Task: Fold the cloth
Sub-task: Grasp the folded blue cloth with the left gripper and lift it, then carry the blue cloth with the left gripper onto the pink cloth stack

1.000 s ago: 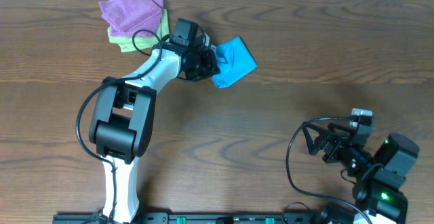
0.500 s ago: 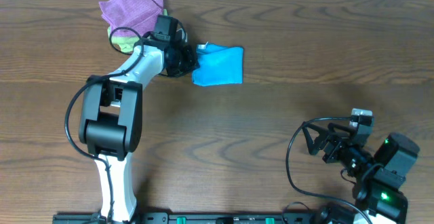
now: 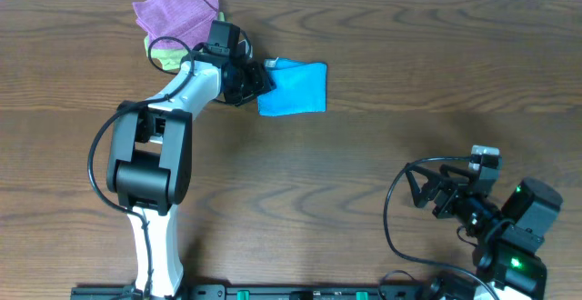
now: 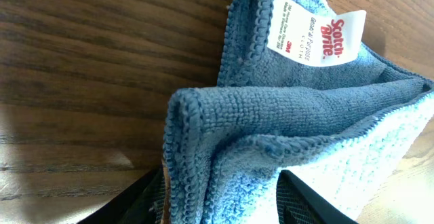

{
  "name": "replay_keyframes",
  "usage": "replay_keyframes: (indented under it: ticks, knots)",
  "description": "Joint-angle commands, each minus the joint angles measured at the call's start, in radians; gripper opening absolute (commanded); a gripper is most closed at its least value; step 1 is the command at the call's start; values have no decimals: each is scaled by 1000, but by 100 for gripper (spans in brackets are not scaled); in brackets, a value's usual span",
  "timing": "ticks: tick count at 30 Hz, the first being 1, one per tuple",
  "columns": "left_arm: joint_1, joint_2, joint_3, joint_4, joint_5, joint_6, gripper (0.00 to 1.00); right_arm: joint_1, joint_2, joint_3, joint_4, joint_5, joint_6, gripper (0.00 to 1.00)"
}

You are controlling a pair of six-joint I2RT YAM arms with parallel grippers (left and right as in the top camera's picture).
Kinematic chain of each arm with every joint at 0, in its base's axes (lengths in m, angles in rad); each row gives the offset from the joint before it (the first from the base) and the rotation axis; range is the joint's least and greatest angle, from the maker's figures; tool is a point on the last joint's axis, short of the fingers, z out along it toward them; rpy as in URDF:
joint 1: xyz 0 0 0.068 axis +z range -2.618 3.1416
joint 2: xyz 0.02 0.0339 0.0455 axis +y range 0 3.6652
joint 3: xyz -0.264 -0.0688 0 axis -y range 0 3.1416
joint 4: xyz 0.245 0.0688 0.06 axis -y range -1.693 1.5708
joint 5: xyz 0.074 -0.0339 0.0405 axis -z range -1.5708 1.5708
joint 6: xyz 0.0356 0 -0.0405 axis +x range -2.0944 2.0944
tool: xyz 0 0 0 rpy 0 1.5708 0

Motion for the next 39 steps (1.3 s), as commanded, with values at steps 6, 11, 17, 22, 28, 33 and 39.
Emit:
replay_keyframes:
  ticks: [6,11,17,22,28,33,39]
  knots:
    - [-24,60,0,14,3,-13,52,-9,-4,-1,2,-19,5,99]
    - [-47,112,0,109,119,-41,51,-9,-5,-1,2,-19,5,99]
    - [-96,153,0,230,185,-42,36,-9,-5,-1,2,-19,4,99]
    - [-126,182,0,317,238,-43,6,-9,-5,-1,2,-19,5,99]
    - [-117,183,10,491,338,-150,6,-9,-5,-1,2,-19,5,99]
    - [-84,183,109,509,382,-201,6,-9,-5,-1,2,-19,5,99]
    - [-31,183,298,407,375,-211,6,-9,-4,-1,2,-19,5,99]
